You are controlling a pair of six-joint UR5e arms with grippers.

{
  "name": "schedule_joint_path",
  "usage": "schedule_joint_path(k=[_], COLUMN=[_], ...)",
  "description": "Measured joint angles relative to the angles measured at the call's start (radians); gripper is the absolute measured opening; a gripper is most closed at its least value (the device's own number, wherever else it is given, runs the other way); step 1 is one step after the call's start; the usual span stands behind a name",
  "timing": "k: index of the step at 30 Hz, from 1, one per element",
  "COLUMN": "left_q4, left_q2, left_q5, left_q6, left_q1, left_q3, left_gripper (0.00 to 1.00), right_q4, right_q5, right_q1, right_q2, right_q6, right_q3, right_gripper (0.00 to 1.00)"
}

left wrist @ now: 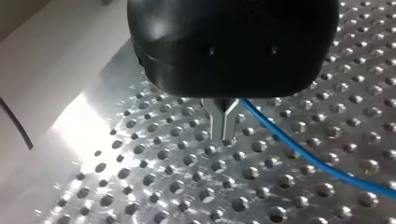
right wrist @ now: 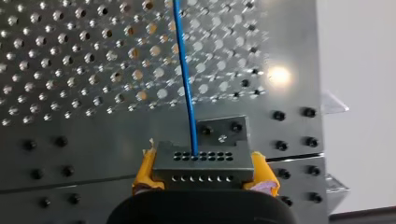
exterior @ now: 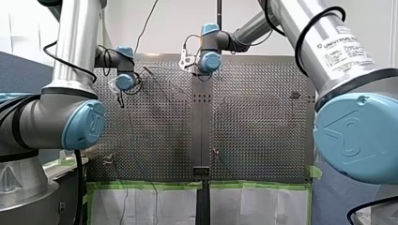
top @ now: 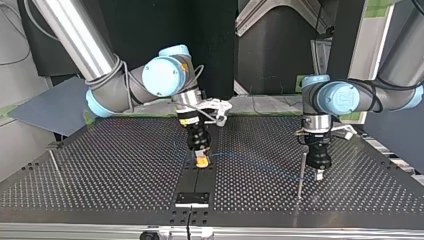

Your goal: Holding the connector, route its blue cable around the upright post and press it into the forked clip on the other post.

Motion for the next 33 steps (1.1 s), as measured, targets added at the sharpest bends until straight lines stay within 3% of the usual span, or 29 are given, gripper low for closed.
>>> schedule_joint_path(k=[12, 13, 14, 15, 17, 18, 19, 20, 21, 22, 33], left_q4=[-0.018, -0.02, -0.02, -0.021, -0.022, -0.024, -0.028, -0.032, -0.038, -0.046, -0.084], left_q2=[-0.072, -0.078, -0.082, -0.084, -0.087, -0.087, -0.088, -0.088, -0.088, -0.088, -0.088], left_q5=[-0.003, -0.004, -0.004, -0.003, 0.004, 0.007, 0.008, 0.008, 0.008, 0.006, -0.002], left_q6=[0.011, 0.014, 0.017, 0.021, 0.026, 0.026, 0.024, 0.02, 0.015, 0.006, -0.045], left_q1=[0.0, 0.0, 0.0, 0.0, 0.0, 0.0, 0.0, 0.0, 0.0, 0.0, 0.0], left_q3=[-0.003, -0.004, -0.005, -0.005, -0.006, -0.006, -0.006, -0.006, -0.006, -0.006, -0.006], left_gripper=[0.02, 0.13, 0.33, 0.33, 0.63, 0.63, 0.84, 0.94, 0.94, 1.0, 1.0], right_q4=[0.054, 0.054, 0.053, 0.053, 0.047, 0.044, 0.039, 0.033, 0.027, 0.021, -0.069], right_q5=[0.028, 0.031, 0.034, 0.037, 0.042, 0.043, 0.044, 0.045, 0.046, 0.046, 0.065], right_q1=[0.001, 0.002, 0.002, 0.003, 0.003, 0.003, 0.003, 0.004, 0.004, 0.004, -0.009], right_q2=[0.052, 0.053, 0.053, 0.054, 0.054, 0.054, 0.054, 0.054, 0.054, 0.054, 0.056], right_q6=[-0.012, -0.013, -0.015, -0.016, -0.019, -0.019, -0.02, -0.02, -0.02, -0.02, -0.019], right_q3=[0.022, 0.026, 0.034, 0.04, 0.058, 0.067, 0.075, 0.088, 0.098, 0.107, 0.223], right_gripper=[0.0, 0.0, 0.0, 0.0, 0.0, 0.0, 0.0, 0.0, 0.0, 0.0, 0.0])
